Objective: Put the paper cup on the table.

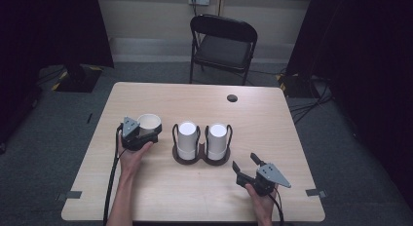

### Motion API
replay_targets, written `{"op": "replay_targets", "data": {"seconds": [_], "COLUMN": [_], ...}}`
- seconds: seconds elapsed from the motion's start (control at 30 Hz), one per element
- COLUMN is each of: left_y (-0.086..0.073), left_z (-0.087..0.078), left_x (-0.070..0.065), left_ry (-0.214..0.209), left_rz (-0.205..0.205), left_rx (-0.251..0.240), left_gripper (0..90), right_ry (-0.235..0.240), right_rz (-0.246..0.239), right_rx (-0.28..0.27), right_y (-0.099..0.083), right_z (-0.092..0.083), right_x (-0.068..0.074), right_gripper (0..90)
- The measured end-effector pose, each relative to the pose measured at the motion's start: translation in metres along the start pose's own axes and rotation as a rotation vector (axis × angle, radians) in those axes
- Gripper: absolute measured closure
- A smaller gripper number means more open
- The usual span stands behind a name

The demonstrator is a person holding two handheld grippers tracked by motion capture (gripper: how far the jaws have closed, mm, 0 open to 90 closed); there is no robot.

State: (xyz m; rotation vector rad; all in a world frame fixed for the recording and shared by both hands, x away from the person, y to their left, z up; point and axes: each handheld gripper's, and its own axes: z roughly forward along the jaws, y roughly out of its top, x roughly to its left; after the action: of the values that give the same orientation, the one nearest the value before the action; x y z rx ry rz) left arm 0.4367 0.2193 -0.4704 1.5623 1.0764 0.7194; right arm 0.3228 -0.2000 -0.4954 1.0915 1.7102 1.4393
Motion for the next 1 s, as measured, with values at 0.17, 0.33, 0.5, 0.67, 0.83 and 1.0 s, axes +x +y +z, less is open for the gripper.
{"op": "replay_targets", "data": {"seconds": [0.17,0.33,0.5,0.67,0.83,1.0], "left_y": [-0.005,-0.008,-0.011,-0.014,-0.016,-0.017], "left_z": [0.003,0.006,0.008,0.01,0.01,0.01], "left_x": [0.005,0.005,0.003,0.002,0.001,0.003], "left_ry": [0.007,-0.002,-0.006,-0.001,0.01,0.017], "left_rz": [-0.013,-0.024,-0.015,0.007,0.017,0.015], "left_rx": [0.026,0.051,0.081,0.109,0.117,0.138], "left_gripper": [21.3,21.1,21.1,20.3,19.8,16.9], "right_ry": [0.003,0.007,0.009,0.011,0.011,0.011], "right_rz": [0.01,0.018,0.031,0.031,0.032,0.032], "right_rx": [-0.001,-0.001,-0.002,-0.002,-0.002,-0.002], "right_y": [0.0,0.0,0.0,0.0,0.0,0.0], "right_z": [0.0,0.0,0.0,0.0,0.0,0.0], "right_x": [-0.001,-0.002,-0.003,-0.004,-0.003,-0.004], "right_gripper": [22.4,22.6,22.5,22.5,22.5,22.4]}}
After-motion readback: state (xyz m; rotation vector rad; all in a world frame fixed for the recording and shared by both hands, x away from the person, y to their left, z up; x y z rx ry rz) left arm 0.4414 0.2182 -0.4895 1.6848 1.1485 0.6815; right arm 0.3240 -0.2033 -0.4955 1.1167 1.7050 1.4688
